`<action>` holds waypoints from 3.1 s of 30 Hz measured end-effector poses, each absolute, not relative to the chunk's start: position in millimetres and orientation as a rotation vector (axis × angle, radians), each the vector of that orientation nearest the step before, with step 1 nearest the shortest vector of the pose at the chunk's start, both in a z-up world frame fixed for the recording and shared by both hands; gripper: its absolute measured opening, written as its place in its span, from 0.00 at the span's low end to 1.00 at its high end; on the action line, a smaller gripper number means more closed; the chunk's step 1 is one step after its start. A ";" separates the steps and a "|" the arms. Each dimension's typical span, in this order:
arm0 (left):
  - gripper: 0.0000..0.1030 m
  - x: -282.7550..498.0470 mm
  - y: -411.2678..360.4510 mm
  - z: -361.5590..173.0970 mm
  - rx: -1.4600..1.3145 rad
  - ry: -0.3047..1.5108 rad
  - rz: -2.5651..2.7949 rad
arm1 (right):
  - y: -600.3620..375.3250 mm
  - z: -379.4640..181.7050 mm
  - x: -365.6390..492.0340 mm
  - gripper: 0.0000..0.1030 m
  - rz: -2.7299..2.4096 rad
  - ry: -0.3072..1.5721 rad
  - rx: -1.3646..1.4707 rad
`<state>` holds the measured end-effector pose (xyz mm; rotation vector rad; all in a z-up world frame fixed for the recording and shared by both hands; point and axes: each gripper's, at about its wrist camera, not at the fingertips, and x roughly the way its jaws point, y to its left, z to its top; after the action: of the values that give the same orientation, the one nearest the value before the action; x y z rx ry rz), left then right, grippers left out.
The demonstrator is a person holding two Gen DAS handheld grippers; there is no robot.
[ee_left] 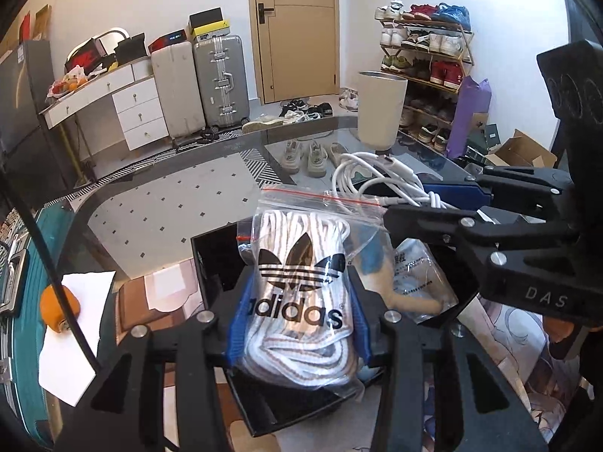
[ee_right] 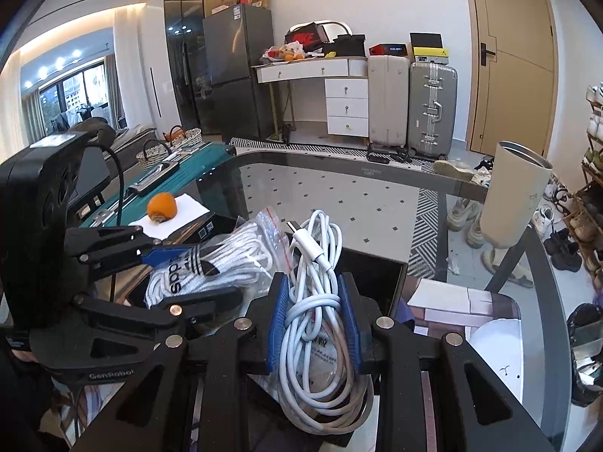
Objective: Organize soft objects
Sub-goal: 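Carry the lace bag in the left gripper and cable in the right over the box, then lower the lace bag and cable into the black box and open both grippers, then move the right gripper to the white granule packet while the left moves to the foam piece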
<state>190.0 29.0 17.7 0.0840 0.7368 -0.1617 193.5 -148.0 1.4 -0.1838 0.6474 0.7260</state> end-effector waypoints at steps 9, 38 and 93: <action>0.43 186.9 30.5 18.9 0.108 0.756 -0.172 | -141.6 0.3 188.3 0.26 0.740 0.671 -0.225; 1.00 140.1 51.4 37.0 0.008 0.736 -0.135 | -185.8 3.1 174.0 0.68 0.632 0.695 -0.285; 1.00 57.5 59.3 -1.5 -0.078 0.773 -0.028 | -180.7 -67.7 57.2 0.99 0.467 0.946 -0.243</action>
<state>57.5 59.3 -1.5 -0.0784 0.7729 -0.0279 57.2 -180.7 -67.7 -0.2426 0.9459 0.4672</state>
